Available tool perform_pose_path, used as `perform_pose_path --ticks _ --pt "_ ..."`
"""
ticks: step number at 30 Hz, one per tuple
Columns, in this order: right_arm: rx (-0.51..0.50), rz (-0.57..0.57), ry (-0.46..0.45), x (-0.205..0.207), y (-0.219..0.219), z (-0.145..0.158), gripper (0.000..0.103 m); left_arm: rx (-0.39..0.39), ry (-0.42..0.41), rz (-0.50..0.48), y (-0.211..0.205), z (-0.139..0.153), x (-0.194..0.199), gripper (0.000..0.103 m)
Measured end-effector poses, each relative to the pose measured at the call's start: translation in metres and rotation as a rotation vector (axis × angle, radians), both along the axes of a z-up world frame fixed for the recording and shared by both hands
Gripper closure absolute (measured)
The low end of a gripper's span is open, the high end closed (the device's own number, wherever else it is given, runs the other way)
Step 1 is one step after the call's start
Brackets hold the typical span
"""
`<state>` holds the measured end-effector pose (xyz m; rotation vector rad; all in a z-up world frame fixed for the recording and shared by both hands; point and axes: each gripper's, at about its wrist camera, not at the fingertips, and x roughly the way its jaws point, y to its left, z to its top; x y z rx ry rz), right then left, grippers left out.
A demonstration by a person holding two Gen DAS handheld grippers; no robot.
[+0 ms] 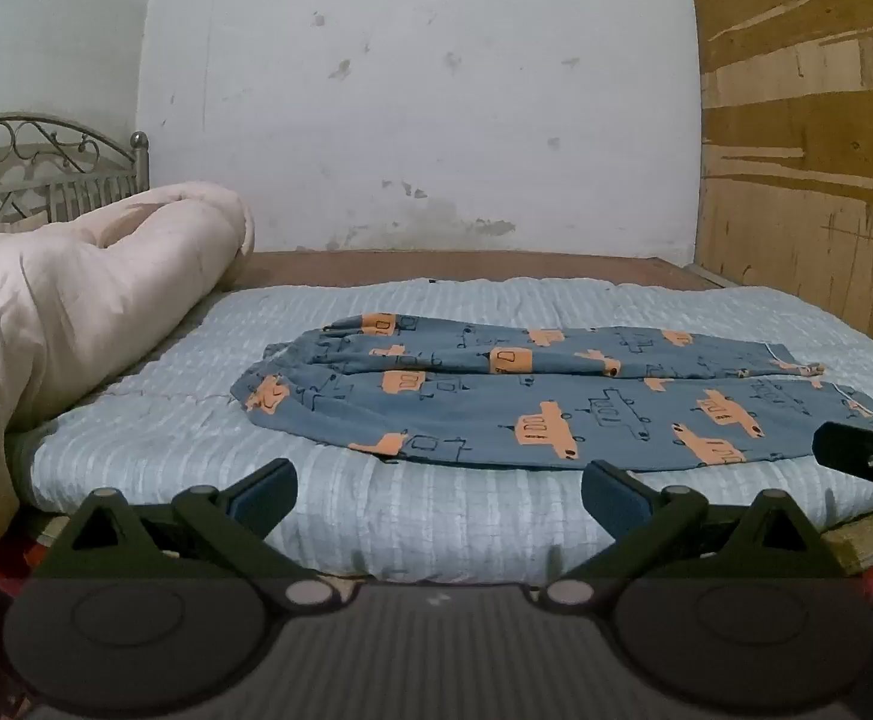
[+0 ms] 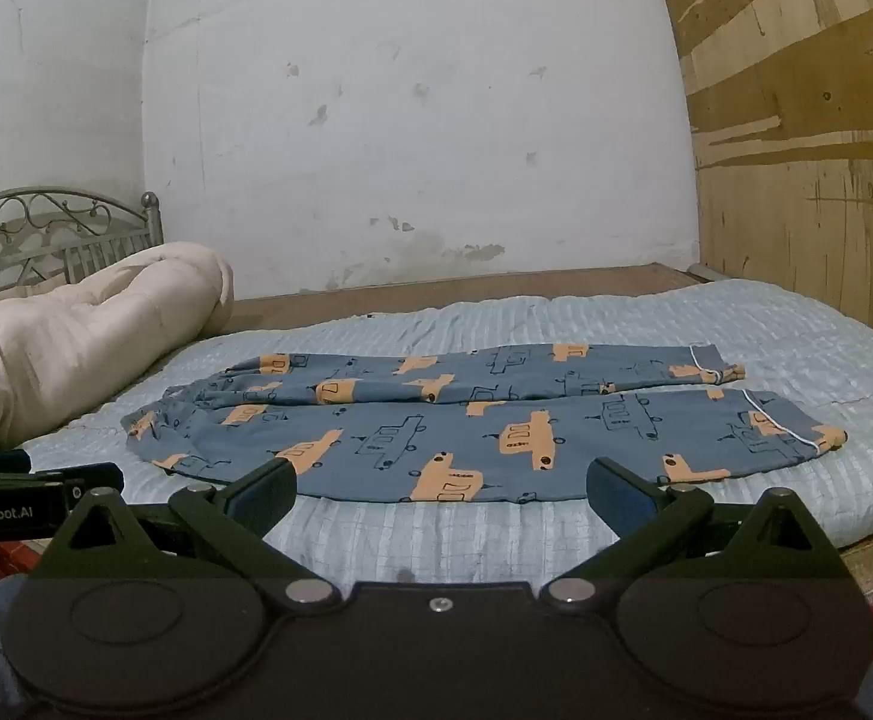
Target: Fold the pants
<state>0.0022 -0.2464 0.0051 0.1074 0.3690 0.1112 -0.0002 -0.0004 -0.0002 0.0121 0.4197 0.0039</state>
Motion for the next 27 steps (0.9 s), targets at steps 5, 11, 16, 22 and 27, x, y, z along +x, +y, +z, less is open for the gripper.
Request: perform_pose_path --ticks 5,11,16,22,27 --pt "-0.001 -0.004 0.002 -0.001 0.0004 -0.0002 0.001 -0.007 0.004 0.002 0.0 0.0002 -0.0007 0.001" --pt "-0.004 -0.001 -0.002 -0.0026 0.0008 -0.0003 0.001 -0.009 0.007 0.002 0.0011 0.0024 -0.0032 0.001" --pt "-0.005 -0.001 -0.002 -0.0014 0.0005 -0.0009 0.001 -0.012 0.013 -0.002 0.0016 -0.0008 -0.0018 0.001" --pt "-0.005 0.0 -0.001 -0.0008 0.0 -0.0014 0.001 -0.011 0.015 0.0 0.0013 -0.0007 -0.0009 0.001" --pt "-0.005 0.0 -0.001 -0.0009 -0.0002 -0.0015 0.001 -0.011 0.015 0.0 0.0011 -0.0007 -0.0009 0.001"
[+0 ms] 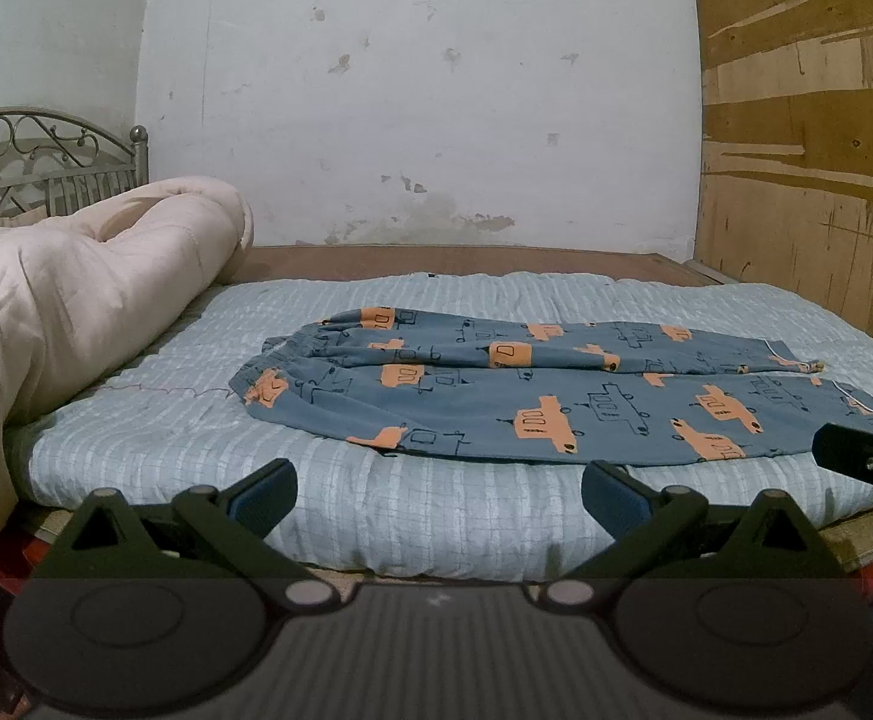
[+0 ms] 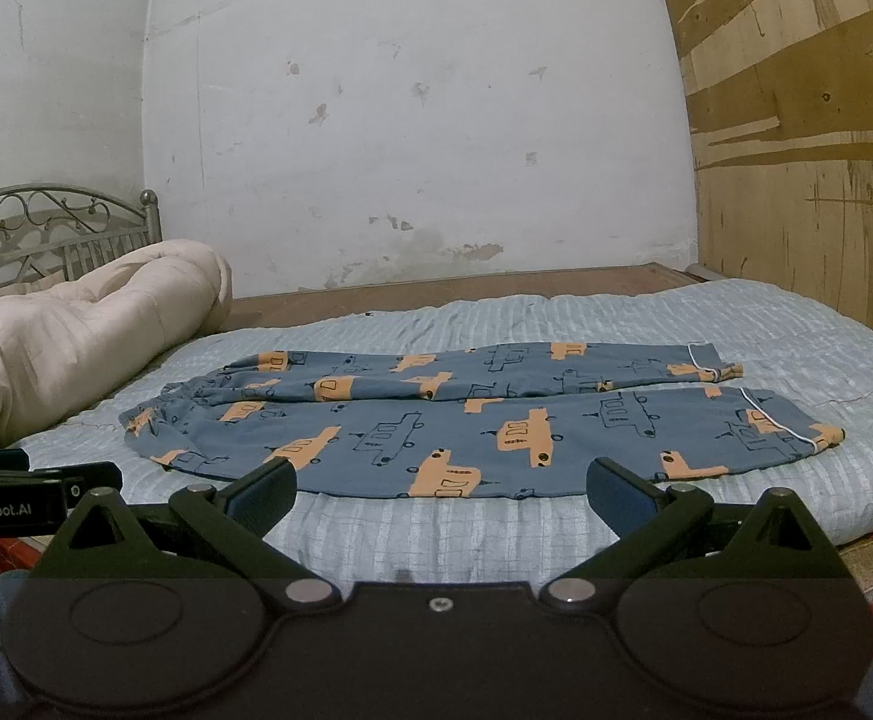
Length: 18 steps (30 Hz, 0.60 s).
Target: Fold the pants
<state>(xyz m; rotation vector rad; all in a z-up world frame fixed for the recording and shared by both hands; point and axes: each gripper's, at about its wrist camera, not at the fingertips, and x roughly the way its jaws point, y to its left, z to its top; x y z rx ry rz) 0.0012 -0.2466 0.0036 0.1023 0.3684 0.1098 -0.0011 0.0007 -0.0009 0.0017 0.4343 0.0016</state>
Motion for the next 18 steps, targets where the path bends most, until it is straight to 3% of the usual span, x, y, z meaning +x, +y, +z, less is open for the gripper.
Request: perform_pose_path --ticks 18 --pt "-0.001 0.0 0.0 -0.0005 -0.0003 0.0003 0.001 0.001 -0.001 0.0 -0.0003 0.0012 -0.0006 0.001"
